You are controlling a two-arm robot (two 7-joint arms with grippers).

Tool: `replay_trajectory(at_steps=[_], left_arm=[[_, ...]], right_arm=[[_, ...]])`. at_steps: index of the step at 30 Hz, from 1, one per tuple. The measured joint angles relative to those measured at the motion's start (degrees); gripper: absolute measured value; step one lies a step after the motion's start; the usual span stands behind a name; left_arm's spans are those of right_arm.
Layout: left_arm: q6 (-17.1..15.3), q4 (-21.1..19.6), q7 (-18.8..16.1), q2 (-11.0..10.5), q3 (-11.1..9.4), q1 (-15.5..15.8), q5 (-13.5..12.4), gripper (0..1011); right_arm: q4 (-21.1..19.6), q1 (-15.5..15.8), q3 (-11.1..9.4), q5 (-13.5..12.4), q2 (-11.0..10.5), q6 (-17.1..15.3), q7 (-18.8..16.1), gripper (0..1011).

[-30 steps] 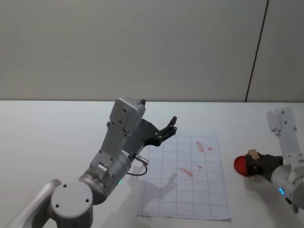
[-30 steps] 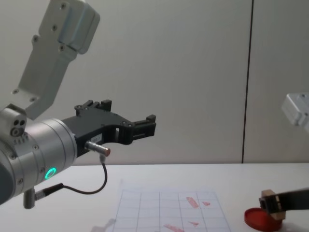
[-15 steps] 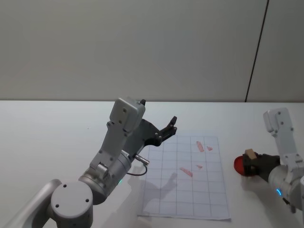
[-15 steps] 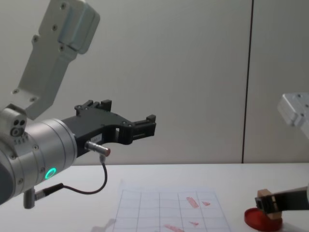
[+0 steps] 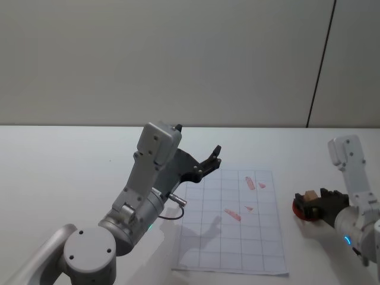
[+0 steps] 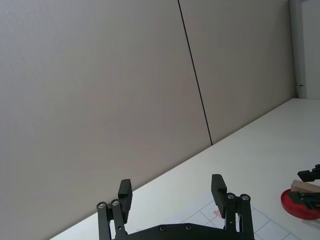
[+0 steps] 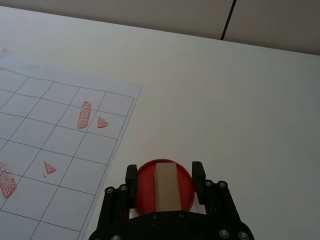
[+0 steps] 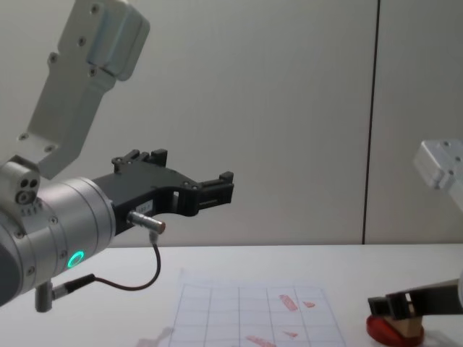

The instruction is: Use the one hand to pick up the stamp and affix it onto the A4 paper.

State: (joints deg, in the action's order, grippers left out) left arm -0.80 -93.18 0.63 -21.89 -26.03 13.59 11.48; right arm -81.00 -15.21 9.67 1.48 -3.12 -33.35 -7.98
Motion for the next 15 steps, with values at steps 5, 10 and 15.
replay_trajectory(at_steps=[5,10,15], left_arm=[[0.0,0.0,0.0,0.0,0.0,0.0,0.0,1002],[0.0,0.0,0.0,0.0,0.0,0.0,0.0,1002],[0.0,0.0,0.0,0.0,0.0,0.0,0.0,1002]], right_arm=[[0.0,0.0,0.0,0.0,0.0,0.1,0.0,765],[0.0,0.0,0.0,0.0,0.0,0.3,-0.1,911],[-0.8,0.4,-0.1,-0.3,-0.1,1.8,-0.5,1001]])
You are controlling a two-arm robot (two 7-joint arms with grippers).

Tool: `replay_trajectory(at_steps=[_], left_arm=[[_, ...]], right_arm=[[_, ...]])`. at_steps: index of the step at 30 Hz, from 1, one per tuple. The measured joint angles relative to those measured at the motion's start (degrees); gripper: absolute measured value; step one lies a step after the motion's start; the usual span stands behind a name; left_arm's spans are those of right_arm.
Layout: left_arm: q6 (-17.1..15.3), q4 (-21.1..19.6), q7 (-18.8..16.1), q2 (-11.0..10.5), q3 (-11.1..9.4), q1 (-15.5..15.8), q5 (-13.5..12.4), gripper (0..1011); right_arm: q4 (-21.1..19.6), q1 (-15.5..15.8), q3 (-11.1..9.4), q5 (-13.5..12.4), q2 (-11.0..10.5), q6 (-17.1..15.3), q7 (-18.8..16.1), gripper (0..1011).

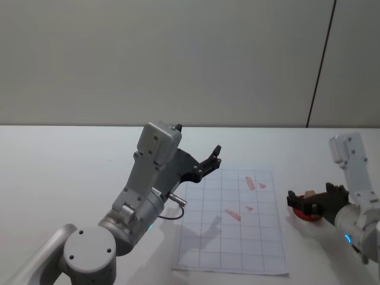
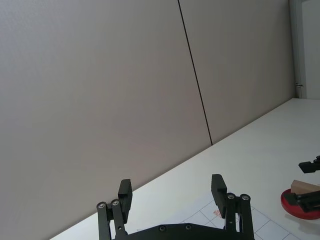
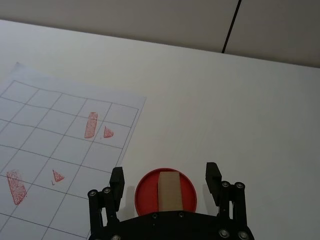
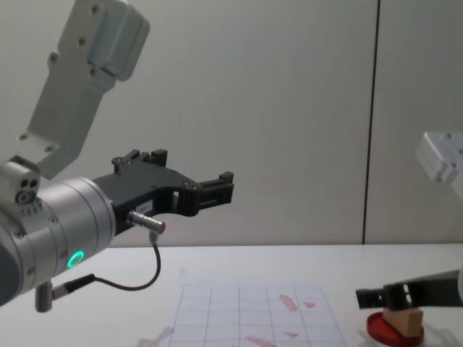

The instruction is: Use the one hand to pick up the stamp and affix it onto the A4 paper.

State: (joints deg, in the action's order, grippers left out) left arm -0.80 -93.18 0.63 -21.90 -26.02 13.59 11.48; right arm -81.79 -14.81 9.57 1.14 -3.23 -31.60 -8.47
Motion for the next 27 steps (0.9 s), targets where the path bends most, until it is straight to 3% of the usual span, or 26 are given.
replay_trajectory(at_steps=[16,27], left_arm=[[0.0,0.0,0.0,0.0,0.0,0.0,0.0,1002],[0.0,0.0,0.0,0.0,0.0,0.0,0.0,1002]], right_arm=[[-5.0,2.4,-0.9,-3.5,-1.1,8.1,-2.4,1001],[-7.2,3.4,-1.3,-5.1,-1.6,10.9,-3.5,1001]])
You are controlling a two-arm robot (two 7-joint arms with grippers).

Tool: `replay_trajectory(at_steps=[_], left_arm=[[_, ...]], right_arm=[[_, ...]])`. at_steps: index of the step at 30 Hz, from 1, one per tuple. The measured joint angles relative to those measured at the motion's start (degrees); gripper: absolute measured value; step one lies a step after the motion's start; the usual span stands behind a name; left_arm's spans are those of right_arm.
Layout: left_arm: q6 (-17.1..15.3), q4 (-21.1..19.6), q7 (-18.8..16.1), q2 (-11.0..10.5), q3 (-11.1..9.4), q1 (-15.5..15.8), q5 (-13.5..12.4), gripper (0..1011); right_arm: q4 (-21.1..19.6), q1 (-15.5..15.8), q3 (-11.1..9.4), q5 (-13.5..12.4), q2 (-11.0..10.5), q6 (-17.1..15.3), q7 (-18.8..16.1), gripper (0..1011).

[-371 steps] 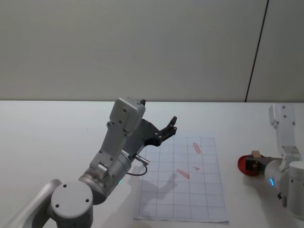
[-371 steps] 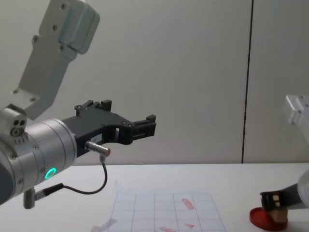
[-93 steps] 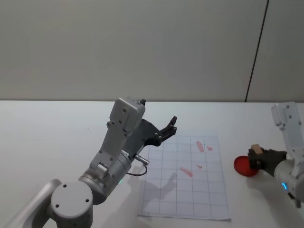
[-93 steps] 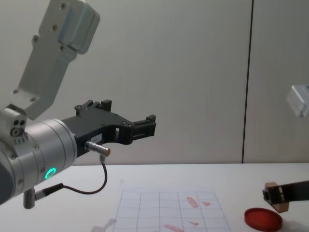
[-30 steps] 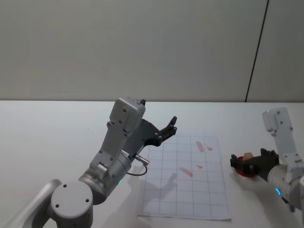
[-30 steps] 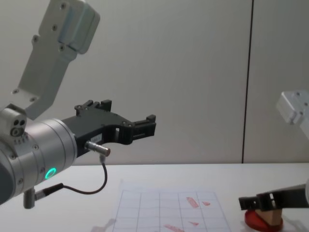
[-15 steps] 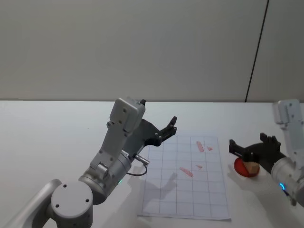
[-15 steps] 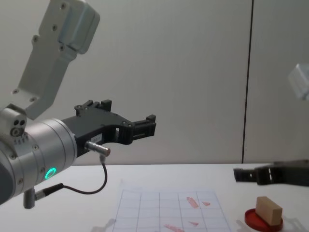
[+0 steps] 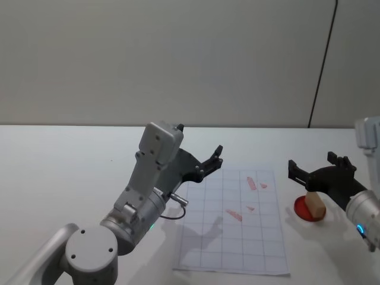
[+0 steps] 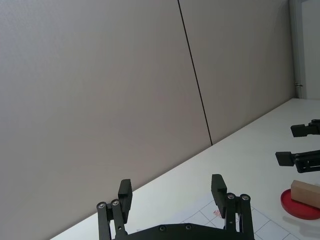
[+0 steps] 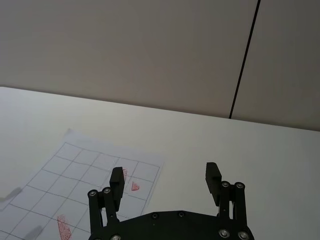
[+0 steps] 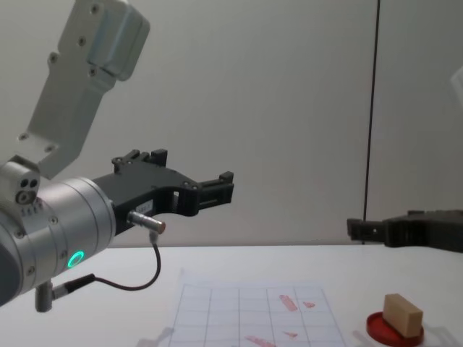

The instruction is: Use the one hand to pick up the stamp and affix it onto the A4 paper.

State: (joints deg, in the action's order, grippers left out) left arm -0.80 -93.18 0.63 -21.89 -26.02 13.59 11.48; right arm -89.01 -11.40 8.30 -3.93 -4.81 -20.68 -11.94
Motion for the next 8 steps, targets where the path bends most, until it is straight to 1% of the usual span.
replay_trajectory(at_steps=[8], left_arm=[[0.0,0.0,0.0,0.0,0.0,0.0,0.0,1002]], right_arm=[[-0.8,0.3,-0.1,-0.5,-0.2,1.0,-0.3,1001]])
